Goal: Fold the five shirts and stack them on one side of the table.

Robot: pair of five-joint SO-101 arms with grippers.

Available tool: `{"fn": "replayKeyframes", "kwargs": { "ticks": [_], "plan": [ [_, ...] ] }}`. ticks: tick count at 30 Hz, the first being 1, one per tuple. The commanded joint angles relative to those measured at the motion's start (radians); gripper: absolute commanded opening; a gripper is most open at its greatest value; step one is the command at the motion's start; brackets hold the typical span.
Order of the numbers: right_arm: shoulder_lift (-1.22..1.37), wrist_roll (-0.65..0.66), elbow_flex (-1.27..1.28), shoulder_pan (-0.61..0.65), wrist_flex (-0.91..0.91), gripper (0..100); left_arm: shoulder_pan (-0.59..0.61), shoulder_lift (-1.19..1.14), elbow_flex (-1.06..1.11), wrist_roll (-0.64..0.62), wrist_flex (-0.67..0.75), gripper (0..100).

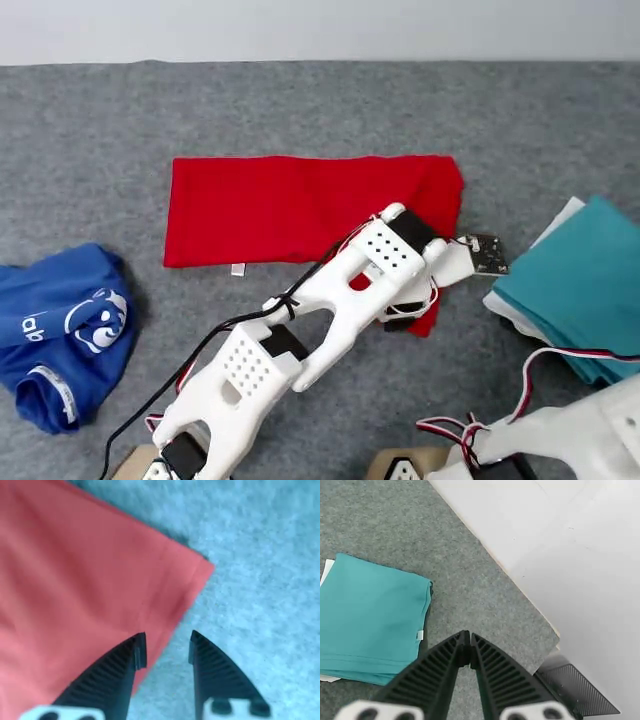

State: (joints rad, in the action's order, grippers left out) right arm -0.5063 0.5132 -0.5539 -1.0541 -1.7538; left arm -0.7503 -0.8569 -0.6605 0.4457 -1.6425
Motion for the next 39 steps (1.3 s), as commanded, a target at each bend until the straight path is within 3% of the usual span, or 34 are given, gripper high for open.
{"fn": "replayKeyframes", "kwargs": {
  "ticks": [1,8,15,24,30,39],
  "plan": [
    [-0.027,0.011,-0.003,-0.010,-0.036,1.0,0.011,-0.018,-0.010,0.008,0.041,15],
    [-0.027,0.011,-0.003,-0.012,-0.036,1.0,0.011,-0.078,-0.111,0.003,0.005,14],
    [-0.027,0.011,-0.003,-0.012,-0.036,1.0,0.009,-0.120,-0.228,0.002,-0.041,1],
    [-0.027,0.011,-0.003,-0.012,-0.036,1.0,0.017,-0.120,-0.501,0.005,-0.112,1],
    [-0.027,0.011,-0.003,-0.012,-0.036,1.0,0.041,-0.130,-0.533,0.003,-0.083,4],
    [-0.027,0.012,-0.003,-0.071,-0.036,1.0,0.155,-0.130,-0.533,0.006,0.068,5]
  ]
}}
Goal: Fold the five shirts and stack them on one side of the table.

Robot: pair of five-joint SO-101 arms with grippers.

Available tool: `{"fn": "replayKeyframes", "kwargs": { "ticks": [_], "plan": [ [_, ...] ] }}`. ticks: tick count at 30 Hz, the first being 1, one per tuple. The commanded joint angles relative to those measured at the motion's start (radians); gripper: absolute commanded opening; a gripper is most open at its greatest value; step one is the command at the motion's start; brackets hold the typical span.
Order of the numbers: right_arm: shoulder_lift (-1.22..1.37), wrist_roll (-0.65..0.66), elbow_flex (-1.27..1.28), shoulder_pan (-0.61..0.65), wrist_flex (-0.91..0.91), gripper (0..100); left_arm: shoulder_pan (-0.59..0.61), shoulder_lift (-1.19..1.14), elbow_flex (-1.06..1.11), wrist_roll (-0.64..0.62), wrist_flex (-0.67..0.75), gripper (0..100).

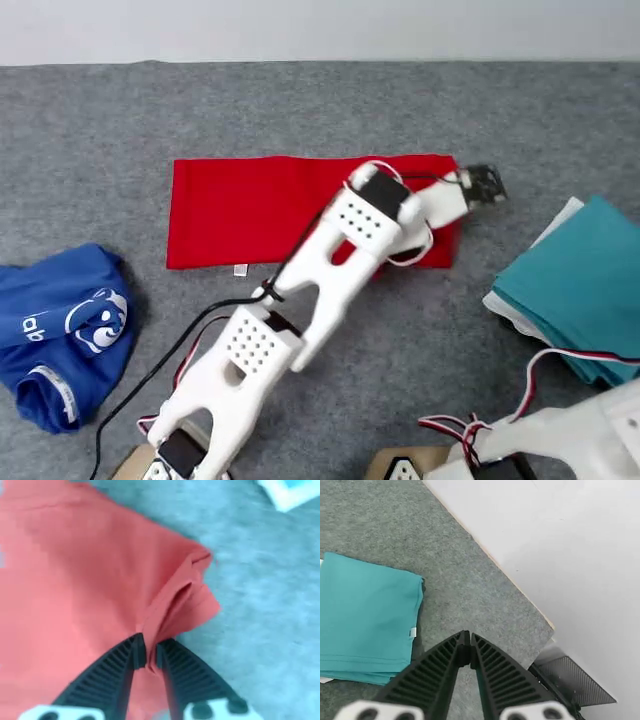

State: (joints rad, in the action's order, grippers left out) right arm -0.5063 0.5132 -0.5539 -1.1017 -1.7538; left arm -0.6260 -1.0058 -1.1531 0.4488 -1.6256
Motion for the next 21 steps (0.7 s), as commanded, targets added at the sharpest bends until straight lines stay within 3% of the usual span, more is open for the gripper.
{"fn": "replayKeyframes", "kwargs": {
  "ticks": [1,21],
  "plan": [
    [-0.027,0.012,-0.003,-0.028,-0.036,1.0,0.040,0.018,-0.039,0.003,0.061,5],
    [-0.090,0.012,0.032,-0.022,-0.038,1.1,0.161,-0.083,-0.045,0.005,0.209,14]
  ]
}}
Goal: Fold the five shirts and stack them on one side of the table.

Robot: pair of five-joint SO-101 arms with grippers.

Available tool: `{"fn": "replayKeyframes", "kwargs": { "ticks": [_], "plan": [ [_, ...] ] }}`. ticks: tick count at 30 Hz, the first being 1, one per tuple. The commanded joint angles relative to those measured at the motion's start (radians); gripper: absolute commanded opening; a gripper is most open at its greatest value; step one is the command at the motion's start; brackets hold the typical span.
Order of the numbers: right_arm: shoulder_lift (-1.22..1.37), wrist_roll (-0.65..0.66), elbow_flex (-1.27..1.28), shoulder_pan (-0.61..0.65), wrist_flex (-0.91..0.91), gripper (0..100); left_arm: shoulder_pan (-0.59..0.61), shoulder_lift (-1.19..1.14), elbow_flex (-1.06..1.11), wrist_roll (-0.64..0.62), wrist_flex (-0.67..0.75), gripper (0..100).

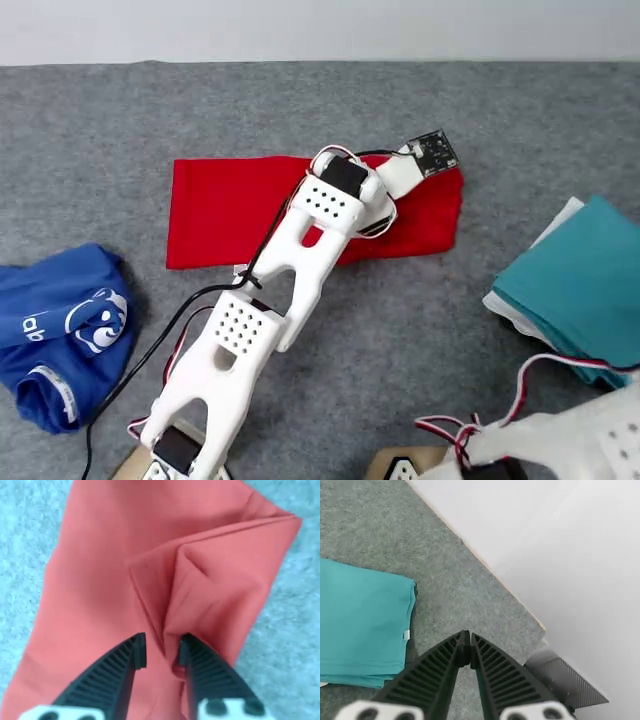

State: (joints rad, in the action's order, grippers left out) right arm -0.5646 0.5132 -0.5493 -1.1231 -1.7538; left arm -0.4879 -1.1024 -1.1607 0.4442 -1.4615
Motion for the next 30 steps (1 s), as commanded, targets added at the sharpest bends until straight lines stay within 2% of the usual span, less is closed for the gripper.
{"fn": "replayKeyframes", "kwargs": {
  "ticks": [1,5,8,15,21,26,30],
  "plan": [
    [-0.041,0.012,0.049,-0.001,-0.038,1.1,0.032,0.014,-0.038,0.009,0.060,14],
    [-0.090,0.020,0.129,-0.005,-0.036,1.1,0.074,0.026,-0.047,0.066,0.106,14],
    [-0.137,0.069,0.189,-0.001,-0.030,1.0,0.094,0.038,-0.099,0.091,0.091,13],
    [-0.189,0.086,0.238,-0.001,-0.025,1.0,0.071,0.058,-0.211,0.094,-0.114,13],
    [-0.194,0.087,0.238,-0.001,-0.025,1.0,-0.005,0.060,-0.424,0.092,-0.295,13],
    [-0.196,0.089,0.238,-0.005,-0.025,1.0,-0.051,0.061,-0.452,0.092,-0.295,13],
    [-0.196,0.089,0.238,-0.007,-0.030,1.0,-0.049,0.066,-0.367,0.089,-0.295,13]
  ]
}}
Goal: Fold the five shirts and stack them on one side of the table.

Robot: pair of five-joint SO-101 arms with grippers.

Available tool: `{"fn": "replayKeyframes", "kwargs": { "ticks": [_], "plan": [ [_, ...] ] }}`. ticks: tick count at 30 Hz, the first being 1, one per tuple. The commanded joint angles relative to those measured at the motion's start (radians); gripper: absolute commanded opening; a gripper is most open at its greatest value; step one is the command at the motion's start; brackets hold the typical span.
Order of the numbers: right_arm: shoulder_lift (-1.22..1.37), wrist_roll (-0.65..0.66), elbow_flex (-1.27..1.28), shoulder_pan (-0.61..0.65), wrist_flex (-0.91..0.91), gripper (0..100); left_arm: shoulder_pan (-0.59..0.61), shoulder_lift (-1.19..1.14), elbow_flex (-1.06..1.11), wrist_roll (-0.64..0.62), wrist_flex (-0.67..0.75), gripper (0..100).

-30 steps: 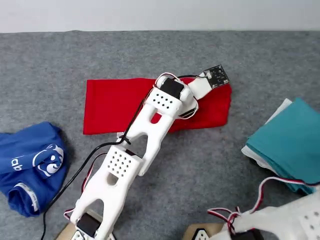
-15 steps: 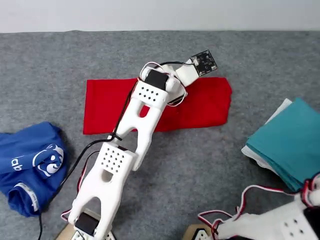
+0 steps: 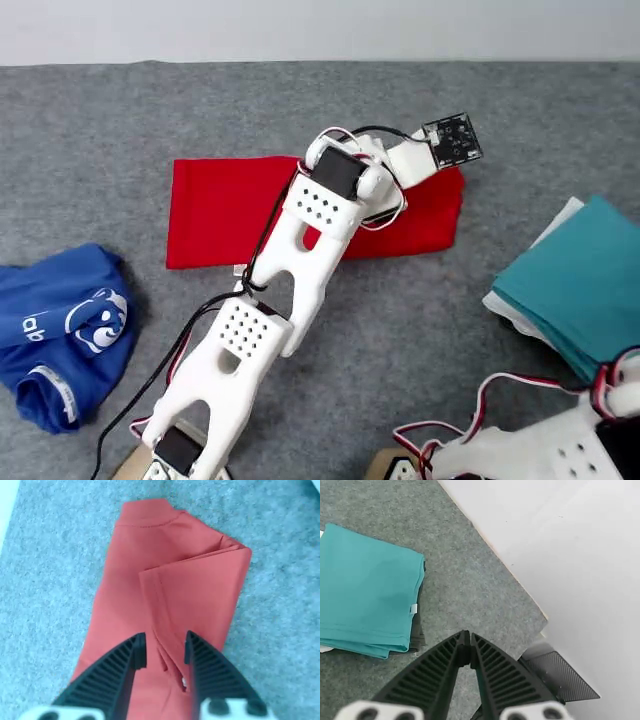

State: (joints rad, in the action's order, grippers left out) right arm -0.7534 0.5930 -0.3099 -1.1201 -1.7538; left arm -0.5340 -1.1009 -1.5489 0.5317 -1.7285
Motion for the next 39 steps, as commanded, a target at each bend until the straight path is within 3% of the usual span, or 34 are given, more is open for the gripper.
{"fn": "replayKeyframes", "kwargs": {
  "ticks": [1,8,17,22,30,39],
  "plan": [
    [-0.007,0.009,-0.002,-0.010,-0.030,1.0,0.005,0.064,0.051,0.000,-0.028,13],
    [-0.007,0.006,-0.002,-0.010,-0.030,1.0,0.104,0.054,0.291,0.005,-0.014,13],
    [0.001,0.003,-0.002,-0.004,-0.028,1.0,0.201,0.054,0.470,0.005,0.157,13],
    [-0.005,0.003,-0.002,-0.004,-0.028,1.0,0.175,0.072,0.443,0.002,0.140,13],
    [-0.007,0.003,-0.002,-0.008,-0.035,1.0,0.083,0.083,0.193,-0.002,-0.026,13],
    [-0.007,0.003,-0.002,-0.008,-0.036,1.0,0.072,0.091,0.114,-0.109,-0.025,13]
  ]
}}
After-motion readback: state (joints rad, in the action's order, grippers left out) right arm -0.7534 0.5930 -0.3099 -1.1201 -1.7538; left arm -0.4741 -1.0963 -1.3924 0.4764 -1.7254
